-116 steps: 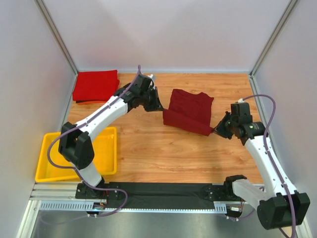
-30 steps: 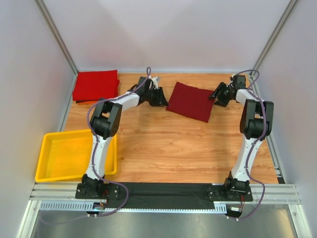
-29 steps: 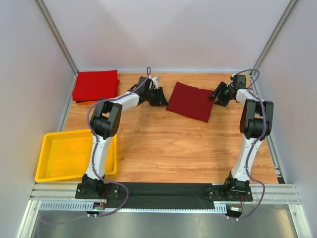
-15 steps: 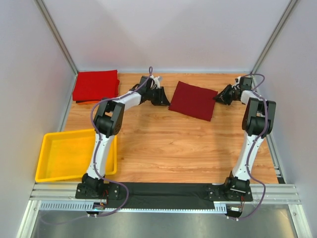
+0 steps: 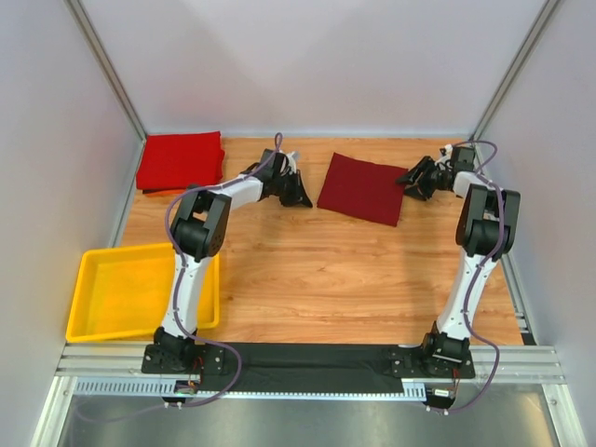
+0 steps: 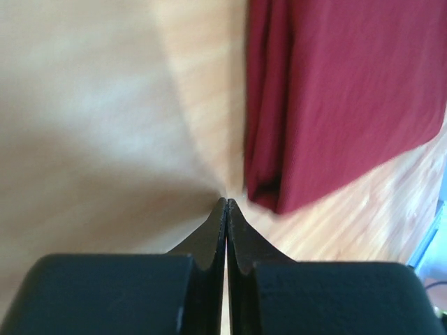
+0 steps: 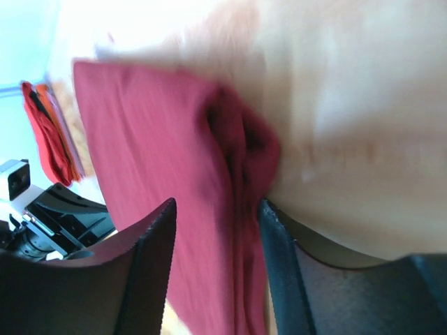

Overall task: Fold and stack the t-shirts
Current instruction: Fold the tshirt

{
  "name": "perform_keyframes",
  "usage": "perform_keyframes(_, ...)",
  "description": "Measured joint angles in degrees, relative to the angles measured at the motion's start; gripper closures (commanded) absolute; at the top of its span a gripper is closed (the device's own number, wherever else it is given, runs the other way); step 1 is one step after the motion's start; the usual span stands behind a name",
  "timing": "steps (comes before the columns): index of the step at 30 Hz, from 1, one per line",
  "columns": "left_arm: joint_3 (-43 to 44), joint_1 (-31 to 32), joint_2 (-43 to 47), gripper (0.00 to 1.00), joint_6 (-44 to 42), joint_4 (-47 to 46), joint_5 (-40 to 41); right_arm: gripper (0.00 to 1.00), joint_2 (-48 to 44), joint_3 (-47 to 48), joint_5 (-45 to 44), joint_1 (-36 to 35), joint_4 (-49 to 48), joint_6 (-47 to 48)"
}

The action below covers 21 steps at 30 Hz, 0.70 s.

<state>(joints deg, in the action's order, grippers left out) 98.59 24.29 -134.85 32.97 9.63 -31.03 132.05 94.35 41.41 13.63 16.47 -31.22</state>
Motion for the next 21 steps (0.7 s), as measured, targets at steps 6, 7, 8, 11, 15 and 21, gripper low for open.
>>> perform_keyframes(6,-14.5,0.0,9.7,0.99,3.5,0.3,2.5,0.44,-9.6,-12.5,-2.6,-0.3,3.0,2.5)
perform_keyframes(7,-16.9,0.0,11.3,0.93,3.9,0.1,2.8,0.44,-10.8,-13.9,-3.1,-0.3,3.9,2.9)
perform_keyframes(8,-18.8,0.0,12.5,0.86,4.0,-0.2,2.8,0.44,-12.1,-15.4,-3.7,-0.5,4.7,3.3)
perform_keyframes(11,-20.5,0.1,13.7,0.62,4.0,-2.4,1.5,0.44,-15.7,-19.5,-5.3,-1.1,6.1,4.2)
perform_keyframes(15,-16.7,0.1,12.2,0.57,2.3,-5.3,-1.3,0.44,-19.5,-23.9,-6.6,-1.8,6.8,4.3)
perform_keyframes(21,-10.2,0.2,7.5,0.57,0.1,-11.0,-5.2,0.44,-23.3,-28.5,-7.7,-1.9,6.7,4.3)
